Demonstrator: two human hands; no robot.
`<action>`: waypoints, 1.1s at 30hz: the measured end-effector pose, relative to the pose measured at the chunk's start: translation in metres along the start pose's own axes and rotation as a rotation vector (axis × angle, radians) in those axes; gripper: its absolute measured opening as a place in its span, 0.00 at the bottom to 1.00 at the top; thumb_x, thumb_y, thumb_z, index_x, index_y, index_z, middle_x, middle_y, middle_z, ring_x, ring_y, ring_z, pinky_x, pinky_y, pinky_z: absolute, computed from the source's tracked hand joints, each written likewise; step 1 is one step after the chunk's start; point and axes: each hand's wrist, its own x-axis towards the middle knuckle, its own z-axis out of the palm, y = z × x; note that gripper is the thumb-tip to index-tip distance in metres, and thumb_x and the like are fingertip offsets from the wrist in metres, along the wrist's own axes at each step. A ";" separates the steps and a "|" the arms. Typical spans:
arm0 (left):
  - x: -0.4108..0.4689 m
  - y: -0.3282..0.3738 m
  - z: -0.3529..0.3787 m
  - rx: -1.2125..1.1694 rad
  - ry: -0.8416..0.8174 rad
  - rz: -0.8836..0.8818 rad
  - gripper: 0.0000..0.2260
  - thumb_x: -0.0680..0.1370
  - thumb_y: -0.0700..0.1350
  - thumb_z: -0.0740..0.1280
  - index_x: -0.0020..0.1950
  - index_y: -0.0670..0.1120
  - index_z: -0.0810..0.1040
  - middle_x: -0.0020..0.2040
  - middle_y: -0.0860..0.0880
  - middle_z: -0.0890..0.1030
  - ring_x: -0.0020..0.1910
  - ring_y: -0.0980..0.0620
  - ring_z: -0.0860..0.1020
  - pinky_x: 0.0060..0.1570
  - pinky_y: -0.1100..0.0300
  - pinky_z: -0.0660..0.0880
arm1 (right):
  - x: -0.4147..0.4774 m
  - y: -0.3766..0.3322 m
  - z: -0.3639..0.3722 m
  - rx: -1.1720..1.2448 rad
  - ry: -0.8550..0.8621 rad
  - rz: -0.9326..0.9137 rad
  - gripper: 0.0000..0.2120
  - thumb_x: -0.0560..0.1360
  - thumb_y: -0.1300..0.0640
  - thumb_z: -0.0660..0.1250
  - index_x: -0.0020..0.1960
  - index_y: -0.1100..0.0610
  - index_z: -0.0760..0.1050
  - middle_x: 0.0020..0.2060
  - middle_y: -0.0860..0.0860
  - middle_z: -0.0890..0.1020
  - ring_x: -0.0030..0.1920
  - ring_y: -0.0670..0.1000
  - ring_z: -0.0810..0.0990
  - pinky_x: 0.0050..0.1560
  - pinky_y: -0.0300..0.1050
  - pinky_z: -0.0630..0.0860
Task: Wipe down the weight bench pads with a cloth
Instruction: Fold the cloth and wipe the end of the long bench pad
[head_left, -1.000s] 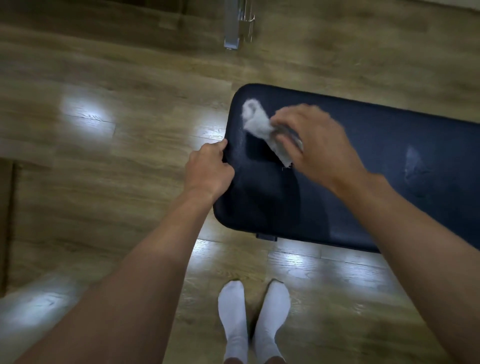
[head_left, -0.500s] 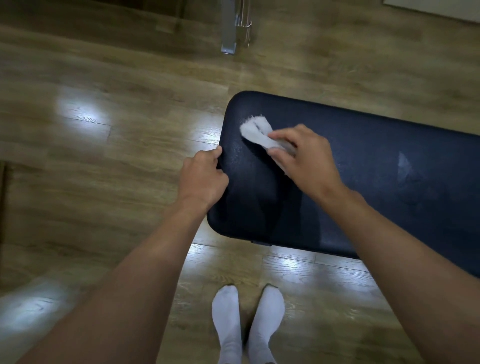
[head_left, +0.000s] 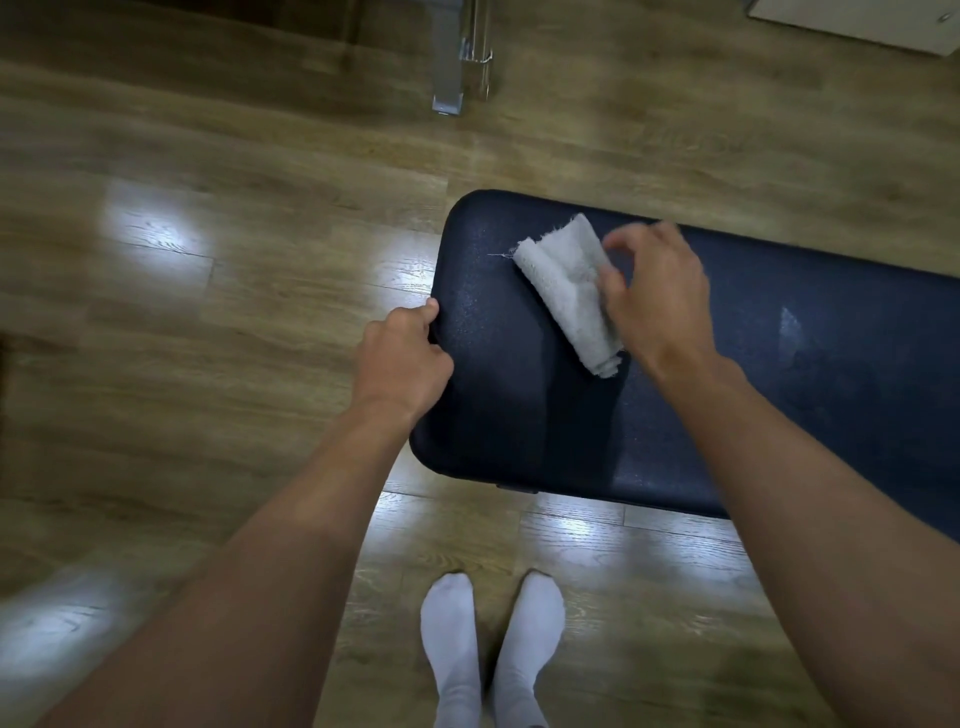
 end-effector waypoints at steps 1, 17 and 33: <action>0.000 0.001 0.000 0.039 0.002 0.013 0.25 0.75 0.35 0.60 0.71 0.48 0.71 0.54 0.43 0.82 0.58 0.44 0.77 0.58 0.54 0.73 | -0.003 0.000 0.000 -0.005 0.024 -0.073 0.12 0.77 0.56 0.64 0.60 0.54 0.75 0.59 0.53 0.77 0.59 0.55 0.75 0.55 0.46 0.71; 0.031 0.048 0.013 0.607 -0.260 0.252 0.47 0.71 0.46 0.76 0.78 0.40 0.47 0.78 0.38 0.46 0.77 0.40 0.54 0.68 0.49 0.64 | 0.009 -0.015 0.050 -0.141 -0.129 -0.141 0.23 0.76 0.69 0.57 0.69 0.57 0.65 0.69 0.51 0.68 0.65 0.56 0.69 0.64 0.53 0.69; 0.026 0.048 0.023 0.711 -0.283 0.264 0.66 0.57 0.54 0.83 0.78 0.48 0.37 0.76 0.31 0.41 0.77 0.36 0.46 0.70 0.46 0.61 | -0.079 0.031 0.035 -0.206 -0.221 -0.288 0.31 0.71 0.73 0.51 0.72 0.59 0.65 0.71 0.55 0.70 0.70 0.58 0.68 0.72 0.55 0.62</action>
